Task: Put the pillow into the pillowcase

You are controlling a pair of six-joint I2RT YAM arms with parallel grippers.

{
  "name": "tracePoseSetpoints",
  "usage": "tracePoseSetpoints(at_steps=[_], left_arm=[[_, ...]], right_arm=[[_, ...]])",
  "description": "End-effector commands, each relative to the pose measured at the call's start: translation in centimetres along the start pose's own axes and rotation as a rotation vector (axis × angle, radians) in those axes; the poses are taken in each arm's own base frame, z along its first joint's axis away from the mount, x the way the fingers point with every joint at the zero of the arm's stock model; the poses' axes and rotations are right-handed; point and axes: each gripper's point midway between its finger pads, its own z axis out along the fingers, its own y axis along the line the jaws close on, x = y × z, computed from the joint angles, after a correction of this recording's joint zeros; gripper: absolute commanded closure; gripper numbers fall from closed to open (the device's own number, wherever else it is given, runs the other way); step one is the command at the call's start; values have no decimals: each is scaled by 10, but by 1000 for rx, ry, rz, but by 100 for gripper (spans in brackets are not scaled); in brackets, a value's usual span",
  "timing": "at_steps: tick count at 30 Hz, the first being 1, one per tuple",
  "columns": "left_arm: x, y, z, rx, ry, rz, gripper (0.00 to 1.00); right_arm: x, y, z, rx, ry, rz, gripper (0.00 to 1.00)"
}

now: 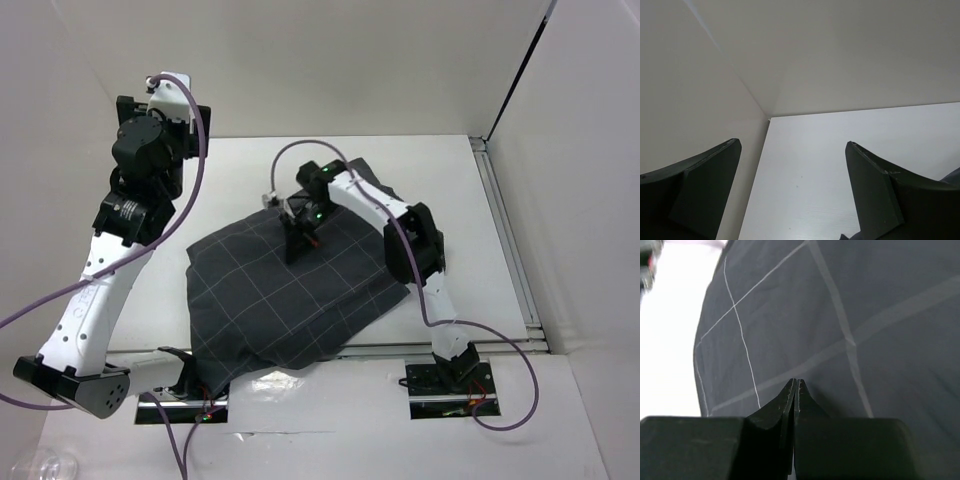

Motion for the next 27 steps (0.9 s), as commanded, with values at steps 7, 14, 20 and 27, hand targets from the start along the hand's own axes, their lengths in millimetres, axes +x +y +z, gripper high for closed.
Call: tracePoseSetpoints(at_steps=[7,14,20,27], left_arm=[[-12,18,-4,-42,-60,-51,0],[5,0,17,-2,-24,-75,0],[32,-32,29,104,84,-112,0],[73,-81,32,275,244,-178,0]], right_arm=[[96,-89,-9,430,338,-16,100],[110,-189,-108,822,205,136,100],[64,-228,-177,942,-102,306,100],[10,-203,-149,805,-225,297,100]])
